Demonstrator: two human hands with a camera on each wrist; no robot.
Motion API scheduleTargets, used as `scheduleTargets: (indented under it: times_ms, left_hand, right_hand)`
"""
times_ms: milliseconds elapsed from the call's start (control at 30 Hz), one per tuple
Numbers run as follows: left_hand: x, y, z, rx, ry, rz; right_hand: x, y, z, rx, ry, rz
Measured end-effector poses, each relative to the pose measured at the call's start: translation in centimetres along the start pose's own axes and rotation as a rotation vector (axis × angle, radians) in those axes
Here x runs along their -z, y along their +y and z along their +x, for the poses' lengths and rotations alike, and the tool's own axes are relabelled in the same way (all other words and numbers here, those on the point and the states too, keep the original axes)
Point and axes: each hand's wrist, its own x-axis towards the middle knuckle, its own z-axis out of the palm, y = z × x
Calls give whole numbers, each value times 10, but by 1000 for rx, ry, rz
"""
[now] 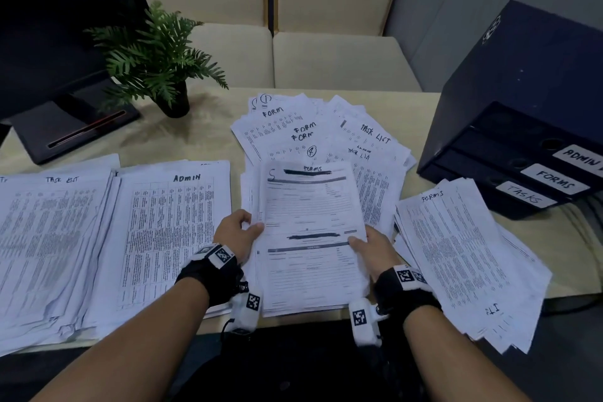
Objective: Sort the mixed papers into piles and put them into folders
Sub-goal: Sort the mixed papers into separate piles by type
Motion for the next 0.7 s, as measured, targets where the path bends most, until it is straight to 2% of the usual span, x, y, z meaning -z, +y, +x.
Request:
scheduleTargets:
  times_ms: [100,167,267,400,467,533,633,700]
  left_hand:
    - [1,-1,3,-19,16,11]
    - [2,-4,4,-16,20,9]
    - [1,-6,4,-8,-7,-41]
    - [-6,0,-1,-21,-1,-106]
    - [-8,-3,1,-21,-23,-54]
    - [-8,-8,5,-21,-37,-23]
    - [-5,-9,6,-21,-37,-6]
    - [-2,-11,5,-15,-53,-21]
  right_hand:
    - [9,-5,0,-13,243,-98]
    - [18,-7,1,-43,375,-50]
    - [25,-4,2,-53,386,3]
    - [13,7,0,-11,254,-19]
    - [8,10,-1,-31,207,-18]
    - [10,11,0,-23,286,-27]
    - [25,3,0,-29,539,105]
    - [34,-5,-5,-11,590,203]
